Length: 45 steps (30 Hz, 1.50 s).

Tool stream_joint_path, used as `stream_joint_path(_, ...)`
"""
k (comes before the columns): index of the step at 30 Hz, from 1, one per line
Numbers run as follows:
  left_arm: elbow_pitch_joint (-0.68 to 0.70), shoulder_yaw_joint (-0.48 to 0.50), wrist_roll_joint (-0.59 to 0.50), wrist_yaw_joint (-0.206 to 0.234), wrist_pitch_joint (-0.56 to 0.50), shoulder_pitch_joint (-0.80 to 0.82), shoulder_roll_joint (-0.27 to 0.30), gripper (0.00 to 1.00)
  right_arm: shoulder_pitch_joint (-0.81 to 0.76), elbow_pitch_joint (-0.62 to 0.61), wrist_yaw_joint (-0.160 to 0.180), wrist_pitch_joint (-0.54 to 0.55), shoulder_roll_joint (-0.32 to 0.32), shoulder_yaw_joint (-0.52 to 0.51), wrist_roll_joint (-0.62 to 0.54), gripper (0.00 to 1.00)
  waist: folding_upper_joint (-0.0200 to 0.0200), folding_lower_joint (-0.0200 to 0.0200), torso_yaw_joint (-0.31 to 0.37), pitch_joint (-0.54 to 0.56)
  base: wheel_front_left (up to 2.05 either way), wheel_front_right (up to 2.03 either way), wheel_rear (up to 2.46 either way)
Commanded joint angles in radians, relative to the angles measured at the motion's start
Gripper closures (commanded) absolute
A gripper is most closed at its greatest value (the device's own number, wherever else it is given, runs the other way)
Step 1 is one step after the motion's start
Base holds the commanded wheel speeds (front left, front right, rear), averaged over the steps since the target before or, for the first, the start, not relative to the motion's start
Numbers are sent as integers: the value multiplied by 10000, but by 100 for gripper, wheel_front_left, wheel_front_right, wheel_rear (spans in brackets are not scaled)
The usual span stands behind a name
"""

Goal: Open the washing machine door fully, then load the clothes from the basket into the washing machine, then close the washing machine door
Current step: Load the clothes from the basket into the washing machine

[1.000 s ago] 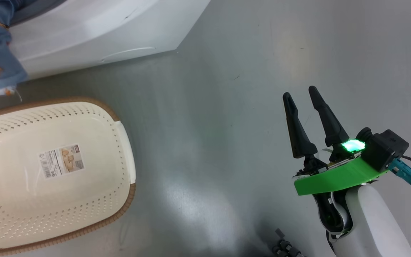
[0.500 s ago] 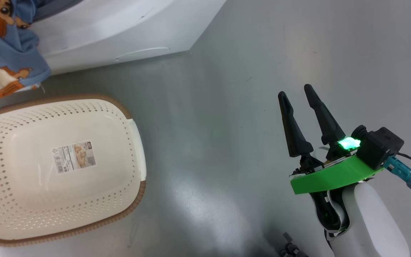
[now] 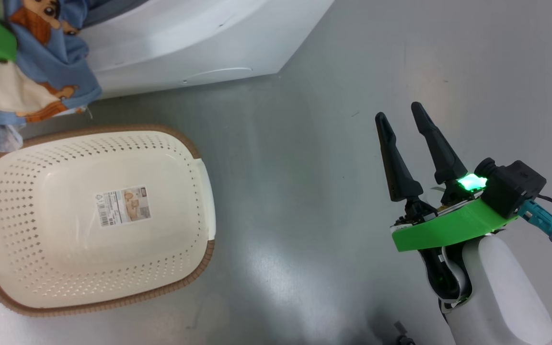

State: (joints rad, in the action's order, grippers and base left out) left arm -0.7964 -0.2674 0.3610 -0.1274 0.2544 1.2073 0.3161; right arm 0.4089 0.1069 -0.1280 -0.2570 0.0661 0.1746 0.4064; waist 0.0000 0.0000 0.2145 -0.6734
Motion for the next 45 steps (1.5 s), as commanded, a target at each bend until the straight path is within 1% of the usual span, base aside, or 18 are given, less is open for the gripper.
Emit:
stream_joint_path(1, 712, 310, -35, -4, 72, -568, 564, 0, -216, -207, -27, -48, 42, 133, -85, 0, 0, 0, -116, 85, 0, 0, 0)
stream_joint_path(5, 1859, 687, 53, 106, 72, -1697, 620, 0, -277, -209, -27, -48, 113, 98, -92, 0, 0, 0, -243, 219, 0, 0, 0)
stream_joint_path(6, 1859, 687, 53, 106, 72, -1697, 620, 0, -277, -209, -27, -48, 113, 98, -92, 0, 0, 0, -243, 219, 0, 0, 0)
stream_joint_path(7, 2519, 871, 57, 188, 73, -2347, 636, 0, -296, -216, -27, -48, 146, 107, -84, 0, 0, 0, -305, 271, 0, 0, 0)
stream_joint_path(8, 2519, 871, 57, 188, 73, -2347, 636, 0, -296, -216, -27, -48, 146, 107, -84, 0, 0, 0, -305, 271, 0, 0, 0)
stream_joint_path(13, 4323, 1295, -73, 432, 73, -4100, 534, 0, -345, -229, -27, -48, 201, 104, -88, 0, 0, 0, -443, 348, 0, 0, 0)
stream_joint_path(16, 5164, 1634, -129, 563, 73, -5108, 461, 0, -353, -241, -27, -48, 243, 98, -78, 0, 0, 0, -512, 364, 0, 0, 0)
stream_joint_path(23, 6845, 2283, -434, 662, 73, -7119, 140, 0, -355, -355, -27, -48, 345, 95, -84, 0, 0, 0, -603, 381, 0, 0, 0)
stream_joint_path(26, 7429, 2563, -519, 682, 74, -7829, -98, 0, -352, -413, -27, -48, 370, 48, -81, 0, 0, 0, -634, 363, 0, 0, 0)
stream_joint_path(27, 7755, 2740, -569, 673, 74, -8224, -278, 0, -354, -435, -27, -48, 391, 24, -72, 0, 0, 0, -654, 356, 0, 0, 0)
stream_joint_path(31, 8159, 3053, -529, 586, 74, -8867, -722, 0, -351, -520, -27, -48, 402, -33, -75, 0, 0, 0, -690, 302, 0, 0, 0)
stream_joint_path(36, 8322, 3285, -716, 410, 74, -9360, -1111, 0, -352, -629, -27, -48, 402, -104, -99, 0, 0, 0, -754, 215, 0, 0, 0)
stream_joint_path(45, 8264, 3465, -1181, 148, 74, -9629, -1403, 0, -479, -756, -27, -48, 494, -229, -163, 0, 0, 0, -829, 238, 0, 0, 0)
